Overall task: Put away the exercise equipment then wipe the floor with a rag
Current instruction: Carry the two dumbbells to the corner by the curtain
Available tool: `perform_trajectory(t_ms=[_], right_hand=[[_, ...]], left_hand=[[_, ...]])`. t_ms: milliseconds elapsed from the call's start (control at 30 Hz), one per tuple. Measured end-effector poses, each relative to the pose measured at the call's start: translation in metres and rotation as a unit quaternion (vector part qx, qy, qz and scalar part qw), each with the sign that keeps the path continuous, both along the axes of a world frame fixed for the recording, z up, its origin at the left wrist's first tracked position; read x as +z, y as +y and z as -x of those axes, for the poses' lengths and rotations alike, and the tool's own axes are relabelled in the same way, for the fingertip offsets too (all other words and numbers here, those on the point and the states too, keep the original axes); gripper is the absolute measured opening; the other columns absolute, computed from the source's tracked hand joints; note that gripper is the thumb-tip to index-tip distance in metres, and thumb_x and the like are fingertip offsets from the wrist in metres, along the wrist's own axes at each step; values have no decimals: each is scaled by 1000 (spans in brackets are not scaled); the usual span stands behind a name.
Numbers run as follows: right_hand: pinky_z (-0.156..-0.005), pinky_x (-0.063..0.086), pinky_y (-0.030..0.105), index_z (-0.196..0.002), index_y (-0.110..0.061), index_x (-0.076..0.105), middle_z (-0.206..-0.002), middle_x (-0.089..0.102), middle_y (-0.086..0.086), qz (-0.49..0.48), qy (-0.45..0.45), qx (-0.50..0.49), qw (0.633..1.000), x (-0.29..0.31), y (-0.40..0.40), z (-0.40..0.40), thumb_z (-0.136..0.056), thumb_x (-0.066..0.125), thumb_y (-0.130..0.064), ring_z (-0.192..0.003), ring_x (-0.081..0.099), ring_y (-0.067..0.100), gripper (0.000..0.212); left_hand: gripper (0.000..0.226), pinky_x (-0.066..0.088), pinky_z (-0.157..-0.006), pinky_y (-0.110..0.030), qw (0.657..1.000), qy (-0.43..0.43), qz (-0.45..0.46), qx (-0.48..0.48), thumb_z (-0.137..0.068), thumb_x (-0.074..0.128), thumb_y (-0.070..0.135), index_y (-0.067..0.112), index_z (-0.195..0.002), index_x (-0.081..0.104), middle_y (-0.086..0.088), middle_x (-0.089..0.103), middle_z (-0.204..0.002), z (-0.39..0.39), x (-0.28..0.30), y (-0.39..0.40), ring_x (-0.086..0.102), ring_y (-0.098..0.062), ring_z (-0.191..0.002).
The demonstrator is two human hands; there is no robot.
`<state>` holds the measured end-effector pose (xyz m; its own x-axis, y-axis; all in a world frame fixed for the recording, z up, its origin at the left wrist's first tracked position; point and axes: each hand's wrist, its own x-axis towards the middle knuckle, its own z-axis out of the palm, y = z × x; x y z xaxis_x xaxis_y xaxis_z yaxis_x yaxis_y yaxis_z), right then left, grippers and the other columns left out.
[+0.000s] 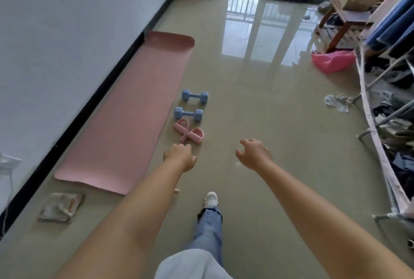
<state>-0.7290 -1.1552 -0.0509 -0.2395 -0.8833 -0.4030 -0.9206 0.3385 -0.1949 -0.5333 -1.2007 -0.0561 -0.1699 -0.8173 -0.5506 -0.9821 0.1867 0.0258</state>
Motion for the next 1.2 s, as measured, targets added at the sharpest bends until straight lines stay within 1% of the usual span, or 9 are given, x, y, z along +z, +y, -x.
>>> perform_trajectory(t_ms=[267,333,400,500,633,767,867,1000,1200], right_hand=[[-104,36,35,-137,-16,43,-142,44,7,-43,-2,12,999,6,-183,74,-95,41,-34,-133,37,24,46],[-105,35,35,-138,-17,42,-143,43,7,-55,-9,17,998,3,-225,93,-94,43,-34,-134,36,24,48],[-107,34,35,-139,-17,42,-143,43,7,-70,-12,29,997,-6,-269,113,-93,45,-34,-135,35,24,49],[-109,36,35,-138,-15,44,-142,45,9,-85,-6,62,994,-23,-340,141,-92,47,-32,-133,38,26,50],[-104,40,34,-138,-17,43,-138,48,6,-100,7,143,985,-42,-441,171,-93,45,-30,-130,42,27,47],[-96,43,32,-136,-17,45,-137,48,4,-120,14,219,968,-62,-532,190,-93,44,-28,-126,45,26,45],[-95,43,31,-138,-17,43,-137,49,5,-142,17,262,955,-73,-590,190,-93,43,-26,-126,45,26,46],[-97,43,33,-139,-17,41,-138,47,5,-172,16,318,932,-93,-662,165,-93,43,-24,-128,43,25,46],[-93,44,32,-136,-16,44,-134,49,9,-207,14,382,901,-141,-762,118,-94,43,-23,-123,47,26,43]], left_hand=[[43,41,-100,-40,999,15,-26,21,-96,38,39,15,-130,48,-10,51,-135,73,-2,-186,42,-32,-129],[43,41,-99,-39,999,17,-34,27,-96,38,41,14,-127,51,-10,53,-133,91,-6,-228,46,-30,-126],[45,40,-102,-40,998,13,-48,36,-96,38,43,13,-127,51,-11,53,-132,107,-14,-266,47,-30,-125],[46,39,-104,-41,995,6,-61,74,-95,37,46,14,-127,50,-12,52,-133,127,-30,-321,46,-29,-125],[46,39,-102,-37,986,11,-64,154,-95,39,42,15,-131,48,-13,50,-136,149,-52,-387,46,-29,-127],[48,40,-102,-37,960,15,-96,263,-96,39,40,13,-136,45,-10,46,-141,166,-78,-441,40,-29,-133],[45,41,-99,-36,941,32,-126,313,-97,38,39,14,-135,45,-9,46,-140,174,-93,-469,42,-28,-131],[43,43,-98,-36,912,43,-140,383,-98,37,37,13,-133,45,-9,51,-135,170,-112,-508,47,-28,-127],[42,43,-96,-36,857,75,-168,482,-99,37,35,10,-131,45,-11,51,-135,149,-158,-583,49,-29,-124]])
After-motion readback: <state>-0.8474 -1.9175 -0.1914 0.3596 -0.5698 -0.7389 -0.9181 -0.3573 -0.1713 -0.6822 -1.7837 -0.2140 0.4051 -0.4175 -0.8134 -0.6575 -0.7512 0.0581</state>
